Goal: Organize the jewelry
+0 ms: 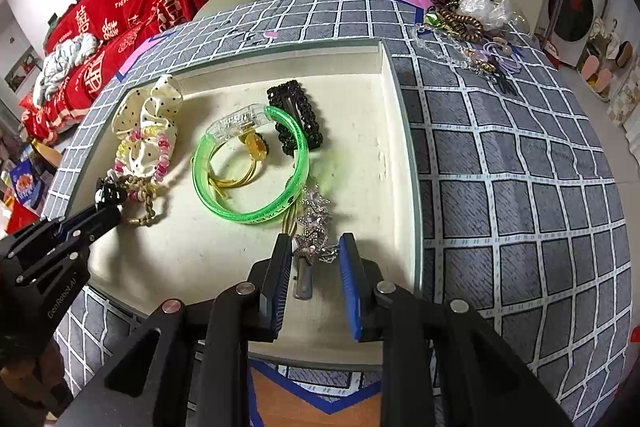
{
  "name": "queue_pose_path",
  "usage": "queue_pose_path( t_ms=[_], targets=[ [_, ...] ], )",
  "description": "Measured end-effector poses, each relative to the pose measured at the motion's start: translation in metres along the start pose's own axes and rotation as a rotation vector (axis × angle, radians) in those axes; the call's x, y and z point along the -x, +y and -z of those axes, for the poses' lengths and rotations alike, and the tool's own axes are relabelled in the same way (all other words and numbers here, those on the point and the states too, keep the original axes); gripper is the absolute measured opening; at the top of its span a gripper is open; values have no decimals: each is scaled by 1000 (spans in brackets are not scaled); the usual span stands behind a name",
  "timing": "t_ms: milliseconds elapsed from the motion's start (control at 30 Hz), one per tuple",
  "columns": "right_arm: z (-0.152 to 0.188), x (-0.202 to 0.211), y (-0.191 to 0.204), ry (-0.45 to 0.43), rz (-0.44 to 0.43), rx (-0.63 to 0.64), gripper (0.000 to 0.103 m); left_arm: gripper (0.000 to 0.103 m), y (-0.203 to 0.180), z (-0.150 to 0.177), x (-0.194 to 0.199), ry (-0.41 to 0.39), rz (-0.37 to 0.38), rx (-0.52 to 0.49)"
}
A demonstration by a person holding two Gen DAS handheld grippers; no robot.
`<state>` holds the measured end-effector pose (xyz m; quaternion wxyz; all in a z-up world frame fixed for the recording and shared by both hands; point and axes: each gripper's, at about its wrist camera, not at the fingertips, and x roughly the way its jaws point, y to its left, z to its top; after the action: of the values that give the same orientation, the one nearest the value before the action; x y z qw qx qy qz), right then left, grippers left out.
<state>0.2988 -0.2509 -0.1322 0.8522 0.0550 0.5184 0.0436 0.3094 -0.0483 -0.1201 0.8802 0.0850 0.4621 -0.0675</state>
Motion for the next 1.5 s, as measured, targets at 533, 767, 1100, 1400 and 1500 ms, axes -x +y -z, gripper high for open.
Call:
queue_pose_path(
  t_ms=[533, 767, 1100, 1400, 1500],
  targets=[
    [-6, 28, 3, -65, -42, -16, 55, 20, -2, -4, 14, -23, -24, 5],
    [-10, 43, 4, -95, -51, -22, 55, 20, 1, -8, 21, -37, -12, 18],
    [-14, 55, 8, -97, -35, -16, 59, 103, -4, -14, 44, -135, -50, -1],
    [-10, 51, 16, -53, -27, 10, 72, 103, -2, -4, 48, -83, -45, 19],
    [-8, 51, 18, -47, -31, 11, 74, 103, -1, -2, 49, -63, -38, 32]
  ],
)
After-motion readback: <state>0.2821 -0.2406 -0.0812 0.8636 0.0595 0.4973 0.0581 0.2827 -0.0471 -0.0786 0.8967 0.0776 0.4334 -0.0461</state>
